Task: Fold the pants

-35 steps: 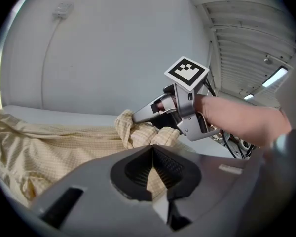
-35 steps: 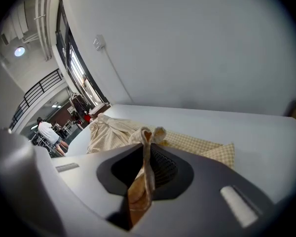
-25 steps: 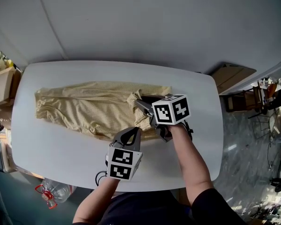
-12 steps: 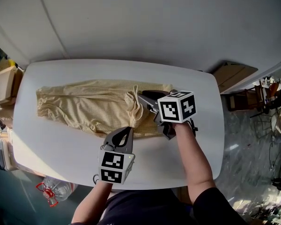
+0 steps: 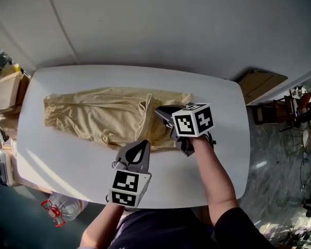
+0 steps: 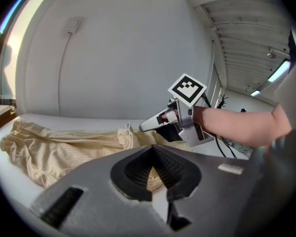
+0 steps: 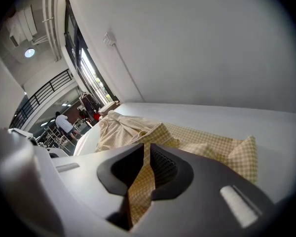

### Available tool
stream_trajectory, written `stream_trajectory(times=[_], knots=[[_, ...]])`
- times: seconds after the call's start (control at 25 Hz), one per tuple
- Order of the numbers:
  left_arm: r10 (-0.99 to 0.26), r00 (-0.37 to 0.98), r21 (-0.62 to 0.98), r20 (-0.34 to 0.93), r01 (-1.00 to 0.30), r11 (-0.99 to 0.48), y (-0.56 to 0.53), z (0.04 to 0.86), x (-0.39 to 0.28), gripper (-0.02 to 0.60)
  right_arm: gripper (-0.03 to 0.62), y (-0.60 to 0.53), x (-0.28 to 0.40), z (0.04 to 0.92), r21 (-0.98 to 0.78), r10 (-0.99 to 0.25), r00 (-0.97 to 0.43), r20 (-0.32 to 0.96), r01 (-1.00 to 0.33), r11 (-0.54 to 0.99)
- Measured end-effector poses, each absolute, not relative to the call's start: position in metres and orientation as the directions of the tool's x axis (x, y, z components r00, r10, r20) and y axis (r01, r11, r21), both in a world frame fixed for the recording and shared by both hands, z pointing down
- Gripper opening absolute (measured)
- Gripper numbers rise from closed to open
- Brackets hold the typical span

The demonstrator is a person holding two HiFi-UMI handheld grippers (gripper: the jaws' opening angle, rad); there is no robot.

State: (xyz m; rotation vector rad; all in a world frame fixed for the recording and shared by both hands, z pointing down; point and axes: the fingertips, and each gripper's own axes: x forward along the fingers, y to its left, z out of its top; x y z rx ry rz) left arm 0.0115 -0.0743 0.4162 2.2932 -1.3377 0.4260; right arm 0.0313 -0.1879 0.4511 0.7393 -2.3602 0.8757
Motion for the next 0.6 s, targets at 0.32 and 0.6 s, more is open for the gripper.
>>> stream_trajectory(times=[0.32,0.6], knots=[[-0.617,0.594,0.188,0.515,-0.781,-0.595,-0.072,0.429,0.063,0.032,0.026,-0.201,0.067,0.442,-0.379,-0.395,-0.683,0.615,-0.695,0.611],[-0.484,0.684,0.168,0.546,-0.656,-0.736,-0.063,0.444,0.136,0.111,0.036,-0.214,0.134,0.446,-0.345,-0.476,-0.609,0.635,-0.775,0.530]])
